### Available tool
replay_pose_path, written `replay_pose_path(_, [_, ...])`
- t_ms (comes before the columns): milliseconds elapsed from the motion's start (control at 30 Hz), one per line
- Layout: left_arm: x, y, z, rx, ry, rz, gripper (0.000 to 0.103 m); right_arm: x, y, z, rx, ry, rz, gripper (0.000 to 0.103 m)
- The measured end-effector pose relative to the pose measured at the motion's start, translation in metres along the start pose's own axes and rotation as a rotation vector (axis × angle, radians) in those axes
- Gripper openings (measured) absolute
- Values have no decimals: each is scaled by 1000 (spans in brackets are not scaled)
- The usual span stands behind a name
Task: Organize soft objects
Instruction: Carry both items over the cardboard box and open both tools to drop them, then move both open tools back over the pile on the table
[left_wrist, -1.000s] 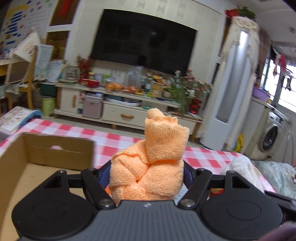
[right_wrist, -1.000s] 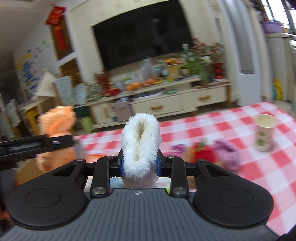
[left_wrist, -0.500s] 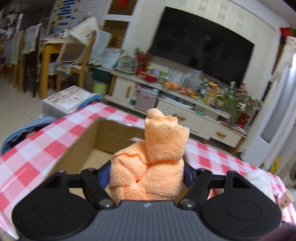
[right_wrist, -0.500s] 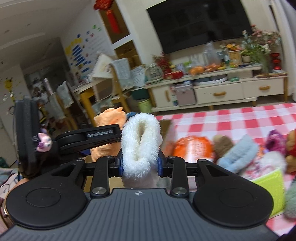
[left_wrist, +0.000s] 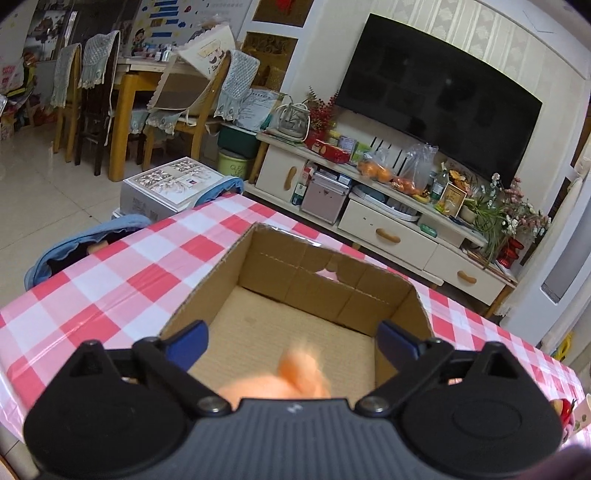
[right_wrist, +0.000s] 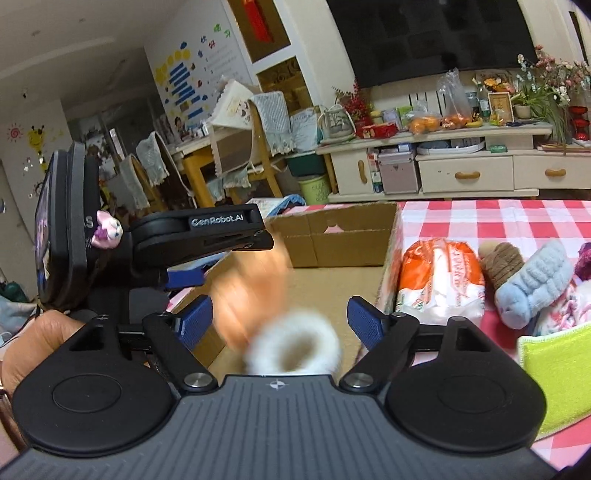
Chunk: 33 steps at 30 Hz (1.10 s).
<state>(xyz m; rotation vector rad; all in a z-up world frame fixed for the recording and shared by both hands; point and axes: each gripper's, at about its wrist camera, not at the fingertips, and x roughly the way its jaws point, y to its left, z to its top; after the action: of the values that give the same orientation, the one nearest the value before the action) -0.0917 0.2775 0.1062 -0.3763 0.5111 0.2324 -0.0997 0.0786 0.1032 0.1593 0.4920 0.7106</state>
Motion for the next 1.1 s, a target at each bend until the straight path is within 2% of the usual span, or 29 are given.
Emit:
replay_pose_path(100, [2, -8, -8, 44, -3, 21, 98, -12, -8, 2, -5, -32, -50, 103])
replay_pose_path(233, [4, -21, -22, 104, 13, 10, 98, -31, -31, 6, 24, -73, -115, 103])
replay_pose_path(333, [7, -31, -34, 186, -4, 17, 98, -45, -47, 7, 32, -98, -178, 103])
replay_pose_path(400, [7, -36, -39, 236, -49, 43, 98, -51, -57, 5, 37, -107, -214, 103])
replay_pose_path(467, [5, -36, -37, 277, -87, 28, 97, -58, -67, 3, 45, -114, -249, 103])
replay_pose_path(533, [6, -33, -33, 321, -104, 47, 97, -66, -76, 0, 52, -123, -288, 103])
replay_pose_path(567, [8, -30, -30, 324, -99, 57, 97, -72, -79, -3, 55, -127, -304, 103])
replay_pose_path(767, [11, -17, -15, 195, -56, 44, 98, -94, -99, -17, 62, -153, -432, 103])
replay_pose_path(900, [4, -28, -17, 222, -105, 53, 102, -101, -116, -23, 102, -155, -489, 103])
replay_pose_path(1100, [-11, -56, -21, 292, -192, 1, 102, -110, -132, -32, 145, -161, -540, 103])
